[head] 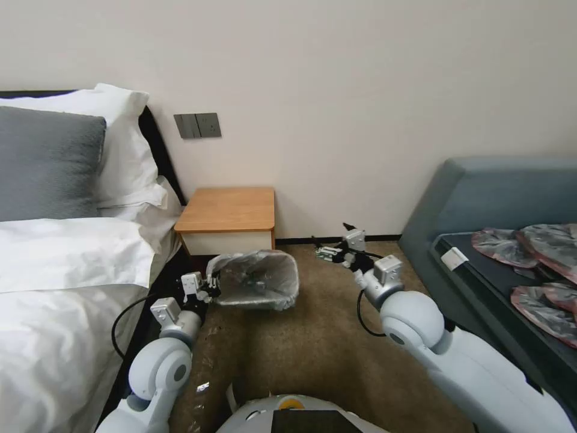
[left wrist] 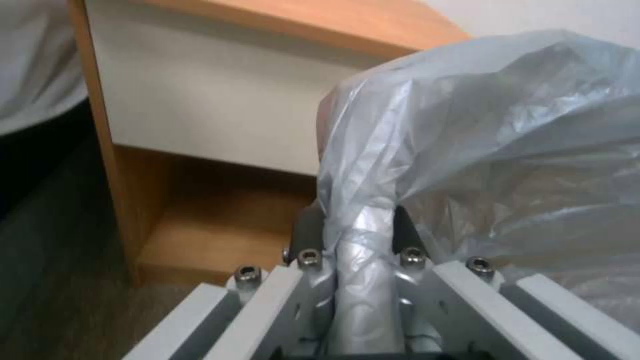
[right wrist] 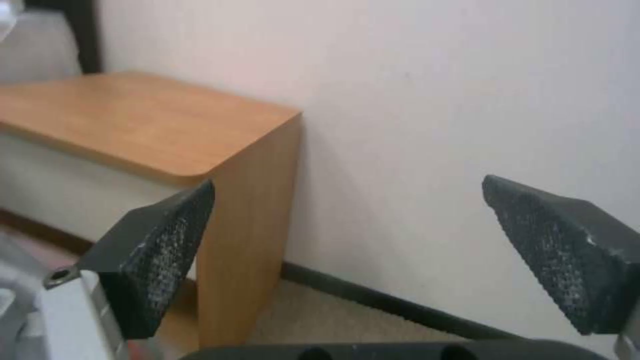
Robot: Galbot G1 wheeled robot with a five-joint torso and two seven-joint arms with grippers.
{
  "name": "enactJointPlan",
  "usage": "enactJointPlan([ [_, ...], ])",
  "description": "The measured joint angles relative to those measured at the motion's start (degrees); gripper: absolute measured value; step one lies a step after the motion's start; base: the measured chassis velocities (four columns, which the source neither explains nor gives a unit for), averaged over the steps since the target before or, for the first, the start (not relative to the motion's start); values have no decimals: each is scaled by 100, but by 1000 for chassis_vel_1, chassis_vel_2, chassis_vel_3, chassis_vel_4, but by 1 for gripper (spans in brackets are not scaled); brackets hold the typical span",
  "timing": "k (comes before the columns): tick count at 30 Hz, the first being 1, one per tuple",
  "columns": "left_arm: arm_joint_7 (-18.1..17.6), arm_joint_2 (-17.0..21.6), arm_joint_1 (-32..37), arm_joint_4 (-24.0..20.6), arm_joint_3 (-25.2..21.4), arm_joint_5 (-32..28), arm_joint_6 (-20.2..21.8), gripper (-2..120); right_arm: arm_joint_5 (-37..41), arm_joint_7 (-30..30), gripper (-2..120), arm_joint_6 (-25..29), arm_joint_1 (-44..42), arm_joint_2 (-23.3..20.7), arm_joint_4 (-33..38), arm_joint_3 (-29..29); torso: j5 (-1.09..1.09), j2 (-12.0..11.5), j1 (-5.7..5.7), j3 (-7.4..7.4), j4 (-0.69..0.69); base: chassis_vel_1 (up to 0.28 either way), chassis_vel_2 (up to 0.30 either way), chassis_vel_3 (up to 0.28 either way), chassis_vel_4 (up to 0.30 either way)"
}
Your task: Pick up the garbage bag from the table and place it over the trash can.
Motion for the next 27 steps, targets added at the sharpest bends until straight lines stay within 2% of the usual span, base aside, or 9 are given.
enactJointPlan([
  [4,5,25,74,-47,8,1,0,3,-361,-211,100,118,-520,282,69,347,1,0,0,0,3,0,0,0,0],
  [7,10,73,146,-95,25,-2,9,3,-1047,-543,100,376,-1345,832,186,760,2,0,0,0,-1,0,0,0,0],
  [11,9,117,211,-130,29,-3,17,3,-1474,-684,100,564,-1772,1198,250,960,1,0,0,0,1,0,0,0,0],
  [13,-5,164,265,-144,60,-3,21,3,-1977,-886,100,890,-2239,1668,300,1231,1,0,0,0,1,0,0,0,0],
  [15,-12,169,272,-144,76,-4,23,3,-2100,-929,100,960,-2324,1766,308,1280,1,0,0,0,2,0,0,0,0],
  [17,-113,181,278,-144,185,-5,58,3,-2559,-1091,100,1223,-2686,2151,371,1445,2,0,0,0,1,0,0,0,0],
  [18,-113,181,278,-144,185,-5,58,3,-2559,-1091,100,1223,-2686,2151,371,1445,2,0,0,0,1,0,0,0,0],
  [21,-415,175,263,-143,441,-5,250,3,-2946,-1146,100,1487,-3184,2652,524,1564,2,0,0,0,0,0,0,0,0],
  [27,-769,148,256,-77,751,-6,438,3,-3125,-1146,100,1653,-3515,2904,649,1652,1,0,0,0,0,0,0,0,0],
])
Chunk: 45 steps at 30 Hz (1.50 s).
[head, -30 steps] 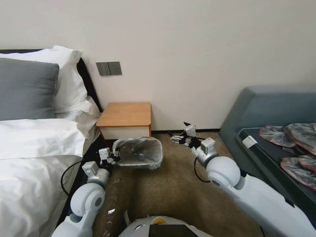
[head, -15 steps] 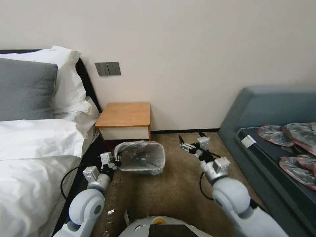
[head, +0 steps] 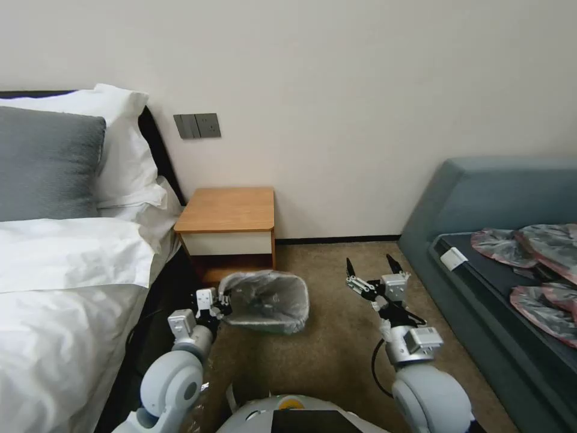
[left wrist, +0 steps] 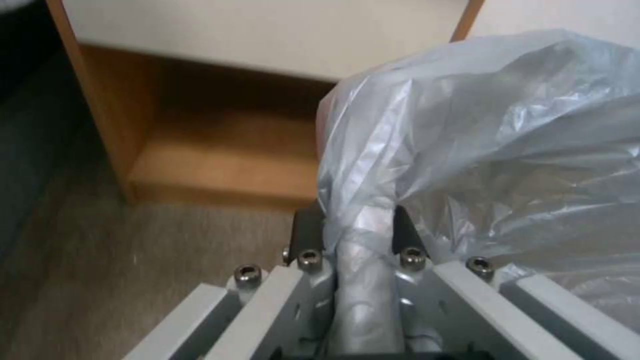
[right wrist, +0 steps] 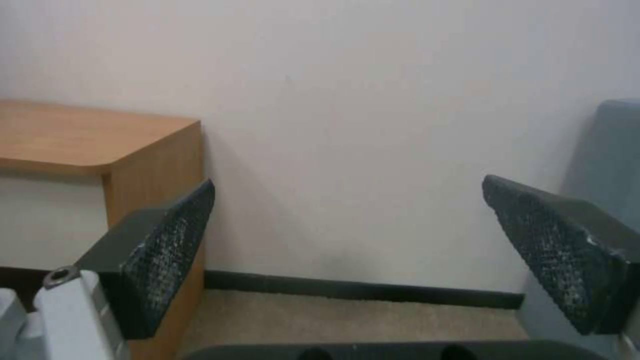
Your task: Pick up the garbage bag from the table and place it over the trash can.
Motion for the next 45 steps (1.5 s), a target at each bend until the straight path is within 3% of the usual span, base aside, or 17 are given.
enactJointPlan([
  [13,-667,-197,42,328,526,-13,-45,3,-165,24,100,79,-286,147,184,-30,1,0,0,0,1,0,0,0,0],
  [28,-971,-365,13,668,1031,42,-180,3,-307,46,100,145,-440,194,210,-129,1,0,0,0,0,0,0,0,0],
  [39,-1020,-460,-37,854,1140,188,-109,3,-347,64,100,175,-475,175,198,-214,1,0,0,0,1,0,0,0,0],
  [43,-1059,-515,-122,965,1139,190,-80,19,-349,75,100,177,-510,177,191,-250,1,0,0,0,1,0,0,0,0],
  [45,-1060,-526,-143,989,1139,190,-77,21,-349,76,100,177,-515,174,191,-251,1,0,0,0,1,0,0,0,0],
])
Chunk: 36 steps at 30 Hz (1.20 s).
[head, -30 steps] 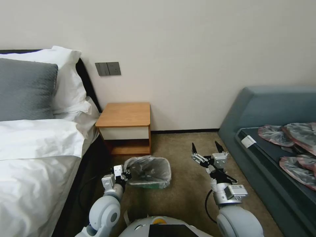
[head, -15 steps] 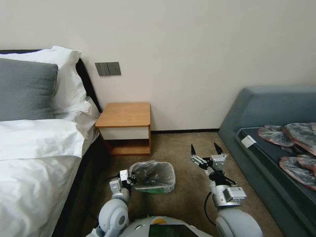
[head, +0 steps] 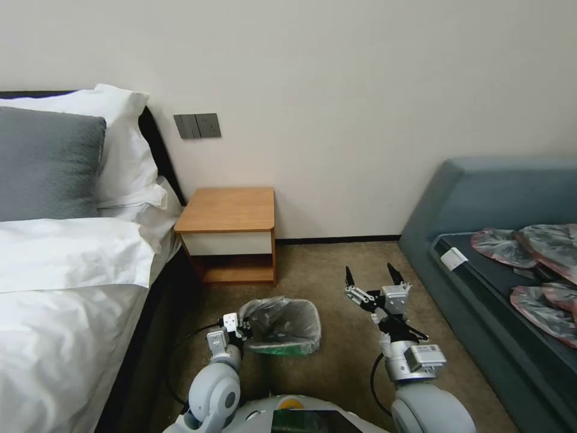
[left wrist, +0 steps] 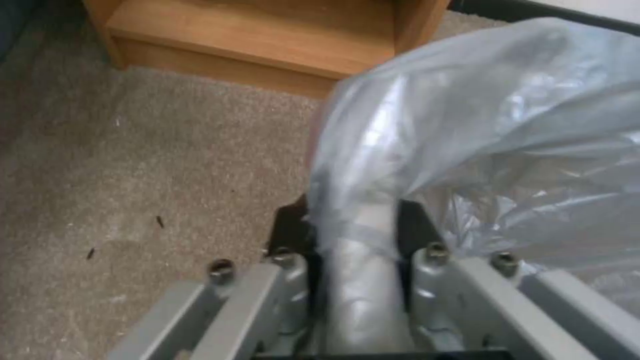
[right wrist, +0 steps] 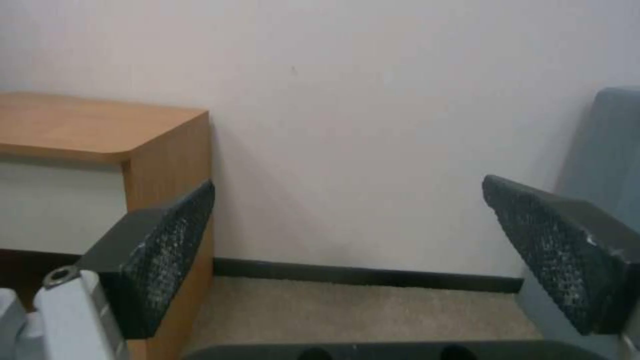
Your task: Pick up the garbage bag from the table and place it over the trash can.
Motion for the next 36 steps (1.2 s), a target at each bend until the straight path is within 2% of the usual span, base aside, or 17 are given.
enactJointPlan([
  [2,-1,-31,-60,63,1,-5,0,32,1,4,100,0,-10,-14,0,0,0,0,0,0,0,0,0,0,0],
  [3,-1,-31,-60,63,1,-5,0,32,1,4,100,0,-10,-14,0,0,0,0,0,0,0,0,0,0,0],
  [5,4,-54,-92,83,2,-10,0,43,2,6,100,0,-27,-30,0,0,-1,0,0,0,0,0,0,0,0],
  [8,24,-59,-100,83,-11,-10,0,51,2,7,100,0,-33,-36,1,-3,0,0,0,0,0,0,0,0,0],
  [16,394,-43,-138,107,-70,231,-137,83,-27,15,100,5,-62,-12,1,-59,0,0,0,0,0,0,0,0,0],
  [18,403,-43,-144,107,-71,239,-139,84,-30,17,100,6,-66,-10,2,-63,-1,0,0,0,0,0,0,0,0],
  [21,440,-58,-161,86,-111,292,-151,99,-35,29,100,15,-88,-7,16,-72,-1,0,0,0,-1,0,0,0,0],
  [35,531,28,64,-260,-325,420,-132,100,59,105,100,5,-57,-67,39,-61,0,0,0,0,0,0,0,0,0],
  [36,622,47,102,-339,-426,430,-178,100,90,150,100,5,-58,-67,47,-58,0,0,0,0,0,0,0,0,0],
])
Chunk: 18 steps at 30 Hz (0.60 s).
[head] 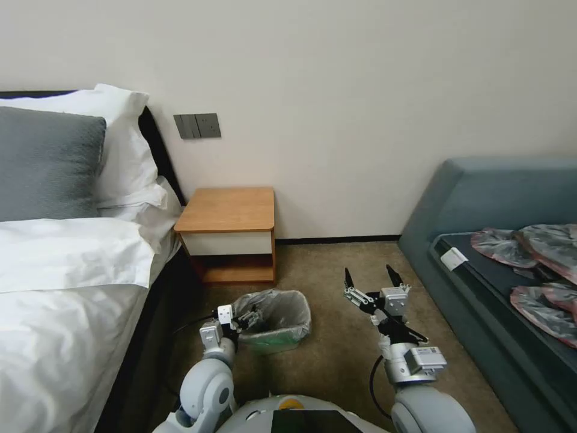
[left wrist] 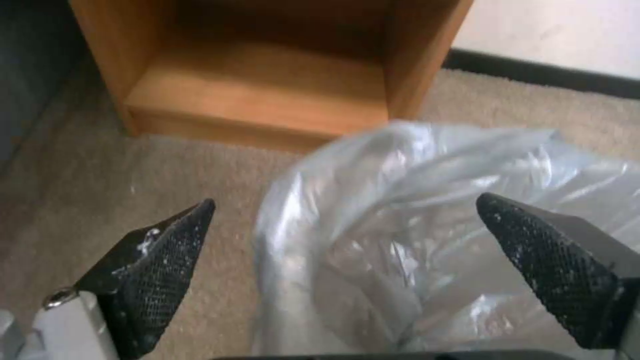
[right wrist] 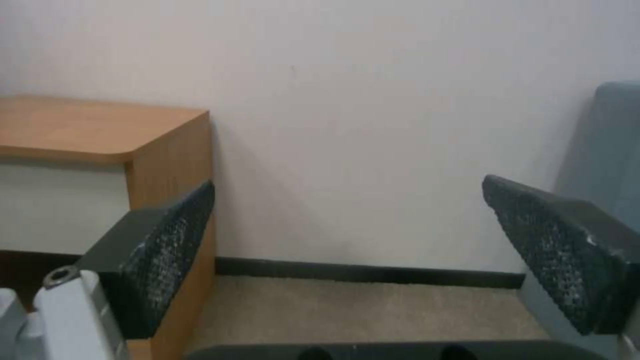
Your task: Pick up the garbage bag from the table and place it over the trash can.
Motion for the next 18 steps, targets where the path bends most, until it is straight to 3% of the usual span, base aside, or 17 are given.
enactJointPlan([
  [4,353,61,53,-91,-183,133,-392,100,74,74,100,9,-3,-1,-1,31,0,0,0,0,-1,0,0,0,0],
  [8,1231,207,106,-146,-570,1089,-1690,100,120,-39,100,422,0,43,-205,342,0,0,0,0,-1,0,0,0,0],
  [9,1231,207,106,-146,-570,1089,-1690,100,120,-39,100,422,0,43,-205,342,0,0,0,0,-1,0,0,0,0],
  [12,1709,249,147,-227,-748,1537,-2326,100,209,-94,100,648,-1,155,-298,451,0,0,0,0,0,0,0,0,0],
  [13,1709,249,147,-227,-748,1537,-2326,100,209,-94,100,648,-1,155,-298,451,0,0,0,0,0,0,0,0,0],
  [18,2364,222,339,-481,-864,1829,-2852,100,206,-166,100,852,-15,420,-355,514,0,0,0,0,-1,0,0,0,0],
])
